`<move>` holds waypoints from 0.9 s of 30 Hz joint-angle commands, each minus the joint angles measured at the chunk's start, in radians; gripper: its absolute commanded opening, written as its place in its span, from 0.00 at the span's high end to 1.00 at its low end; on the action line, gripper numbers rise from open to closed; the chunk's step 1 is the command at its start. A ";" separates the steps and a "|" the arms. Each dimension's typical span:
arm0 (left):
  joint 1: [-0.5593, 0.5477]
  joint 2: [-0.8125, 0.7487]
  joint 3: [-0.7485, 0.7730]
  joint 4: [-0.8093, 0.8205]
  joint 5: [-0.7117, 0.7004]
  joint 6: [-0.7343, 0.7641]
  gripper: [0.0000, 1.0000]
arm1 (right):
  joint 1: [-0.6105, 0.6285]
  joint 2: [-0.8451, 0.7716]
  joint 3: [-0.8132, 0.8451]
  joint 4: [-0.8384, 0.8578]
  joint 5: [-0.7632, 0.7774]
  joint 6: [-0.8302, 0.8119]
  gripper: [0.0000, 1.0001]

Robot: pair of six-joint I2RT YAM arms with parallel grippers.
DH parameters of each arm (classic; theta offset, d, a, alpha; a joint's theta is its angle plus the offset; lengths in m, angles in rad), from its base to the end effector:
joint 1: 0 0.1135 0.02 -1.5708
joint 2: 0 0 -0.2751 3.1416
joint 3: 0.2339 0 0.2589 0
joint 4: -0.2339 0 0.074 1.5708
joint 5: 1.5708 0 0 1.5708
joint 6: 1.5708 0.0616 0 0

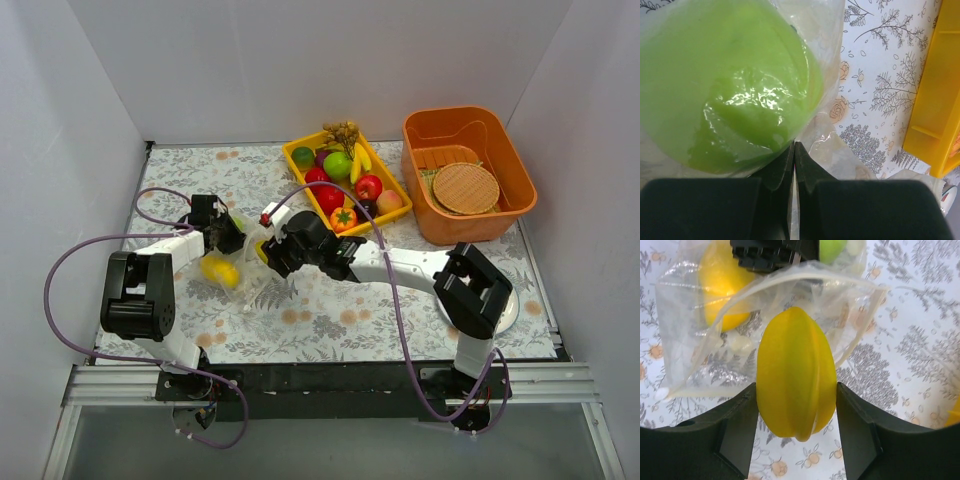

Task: Open the zip-top bag and remove the fake food

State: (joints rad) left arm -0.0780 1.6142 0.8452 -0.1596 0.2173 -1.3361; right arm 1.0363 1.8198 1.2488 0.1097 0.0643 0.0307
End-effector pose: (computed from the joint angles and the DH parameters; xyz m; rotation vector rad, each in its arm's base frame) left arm 0.3329 -0.0393 0.1489 -1.4969 2.2223 -0.8006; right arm 0.2344 0.3882 0.2342 -0.9681 1.8466 0.5992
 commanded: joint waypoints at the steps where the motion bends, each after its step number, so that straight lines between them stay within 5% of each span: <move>1: 0.004 -0.057 -0.014 -0.011 -0.027 -0.011 0.99 | 0.001 -0.042 0.026 -0.149 -0.054 0.077 0.71; 10: 0.004 -0.063 -0.014 -0.006 -0.019 -0.014 0.99 | -0.018 -0.249 -0.028 -0.289 0.002 0.087 0.71; 15: 0.003 -0.069 -0.008 -0.004 -0.009 -0.017 0.99 | -0.151 -0.309 -0.026 -0.324 0.023 0.066 0.69; 27: 0.004 -0.108 0.009 0.002 0.097 -0.002 0.97 | -0.470 -0.036 0.198 -0.297 0.118 0.083 0.69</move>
State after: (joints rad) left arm -0.0776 1.5753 0.8436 -0.1574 0.2611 -1.3502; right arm 0.6094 1.6997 1.3388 -0.2012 0.1326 0.1062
